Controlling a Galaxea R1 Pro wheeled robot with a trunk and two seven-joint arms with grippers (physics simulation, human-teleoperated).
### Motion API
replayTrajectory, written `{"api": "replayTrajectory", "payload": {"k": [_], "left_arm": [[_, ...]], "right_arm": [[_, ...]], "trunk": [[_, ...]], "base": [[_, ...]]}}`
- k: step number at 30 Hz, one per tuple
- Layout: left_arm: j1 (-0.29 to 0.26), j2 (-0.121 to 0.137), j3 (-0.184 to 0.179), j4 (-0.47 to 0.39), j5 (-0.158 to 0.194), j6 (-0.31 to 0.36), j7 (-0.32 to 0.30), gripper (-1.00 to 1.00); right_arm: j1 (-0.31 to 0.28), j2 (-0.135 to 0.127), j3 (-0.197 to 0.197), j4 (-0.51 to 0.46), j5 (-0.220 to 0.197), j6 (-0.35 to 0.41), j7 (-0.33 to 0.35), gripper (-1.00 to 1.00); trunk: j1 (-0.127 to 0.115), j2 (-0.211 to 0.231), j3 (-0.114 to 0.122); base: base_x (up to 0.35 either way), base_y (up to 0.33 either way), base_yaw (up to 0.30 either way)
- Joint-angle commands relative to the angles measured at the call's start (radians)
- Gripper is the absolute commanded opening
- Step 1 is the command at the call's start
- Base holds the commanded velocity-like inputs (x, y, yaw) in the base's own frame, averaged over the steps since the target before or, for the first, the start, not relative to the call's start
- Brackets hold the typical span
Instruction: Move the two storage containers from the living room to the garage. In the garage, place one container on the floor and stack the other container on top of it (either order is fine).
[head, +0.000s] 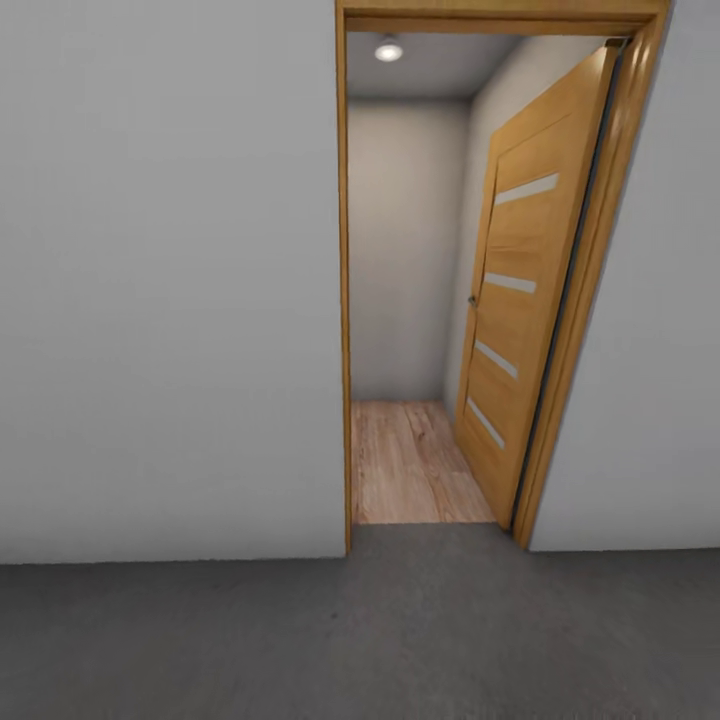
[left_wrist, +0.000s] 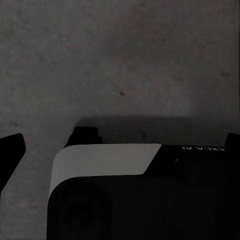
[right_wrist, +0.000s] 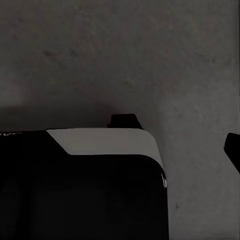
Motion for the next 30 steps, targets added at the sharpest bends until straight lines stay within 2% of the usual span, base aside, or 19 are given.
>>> {"api": "replayTrajectory", "payload": {"k": [1,30], "left_arm": [[0.0,0.0,-0.004,-0.001,0.01,0.0,0.001,1.0],[0.0,0.0,-0.004,0.0,0.01,0.0,0.001,1.0]], "right_arm": [[-0.001,0.001,0.008,0.003,-0.009,-0.005,0.0,1.0],[-0.001,0.001,0.008,0.003,-0.008,-0.007,0.0,1.0]], "trunk": [[0.0,-0.001,-0.001],[0.0,-0.001,-0.001]], "base": [[0.0,0.0,-0.247],[0.0,0.0,-0.247]]}}
